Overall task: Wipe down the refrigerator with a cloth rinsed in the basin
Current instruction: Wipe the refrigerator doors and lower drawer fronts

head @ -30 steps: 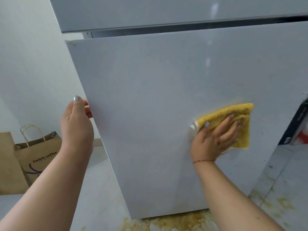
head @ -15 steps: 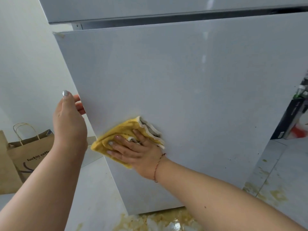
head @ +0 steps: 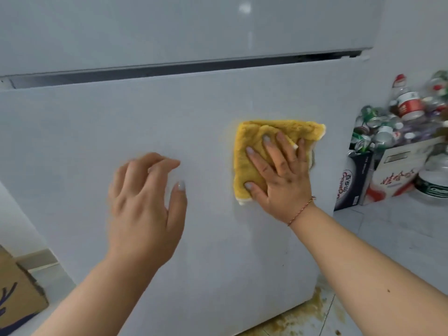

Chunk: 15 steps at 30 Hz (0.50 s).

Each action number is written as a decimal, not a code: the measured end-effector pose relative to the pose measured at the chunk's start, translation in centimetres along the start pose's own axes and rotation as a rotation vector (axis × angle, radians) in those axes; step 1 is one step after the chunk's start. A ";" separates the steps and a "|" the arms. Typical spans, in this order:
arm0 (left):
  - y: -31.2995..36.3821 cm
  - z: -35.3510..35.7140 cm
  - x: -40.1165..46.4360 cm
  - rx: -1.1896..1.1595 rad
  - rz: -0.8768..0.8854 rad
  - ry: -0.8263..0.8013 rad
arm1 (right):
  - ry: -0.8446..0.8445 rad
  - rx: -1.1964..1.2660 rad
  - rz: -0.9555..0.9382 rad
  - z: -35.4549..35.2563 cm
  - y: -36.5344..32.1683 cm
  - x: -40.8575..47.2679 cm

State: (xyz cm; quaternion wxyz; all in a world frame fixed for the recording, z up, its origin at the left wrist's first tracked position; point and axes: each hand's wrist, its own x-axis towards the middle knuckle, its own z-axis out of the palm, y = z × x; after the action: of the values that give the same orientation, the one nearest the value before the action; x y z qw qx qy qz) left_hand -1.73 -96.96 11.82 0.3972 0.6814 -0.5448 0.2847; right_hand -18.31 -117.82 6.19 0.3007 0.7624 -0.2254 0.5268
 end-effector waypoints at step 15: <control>3.9 3.4 3.1 0.123 0.337 -0.057 | -0.079 0.094 0.548 0.1 -4.2 -1.8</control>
State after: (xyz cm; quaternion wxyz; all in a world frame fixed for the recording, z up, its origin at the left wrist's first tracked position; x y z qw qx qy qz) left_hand -4.92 -101.84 13.45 0.2859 0.6112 -0.6439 0.3608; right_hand -16.08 -114.82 3.51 0.1024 0.7060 -0.4103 0.5681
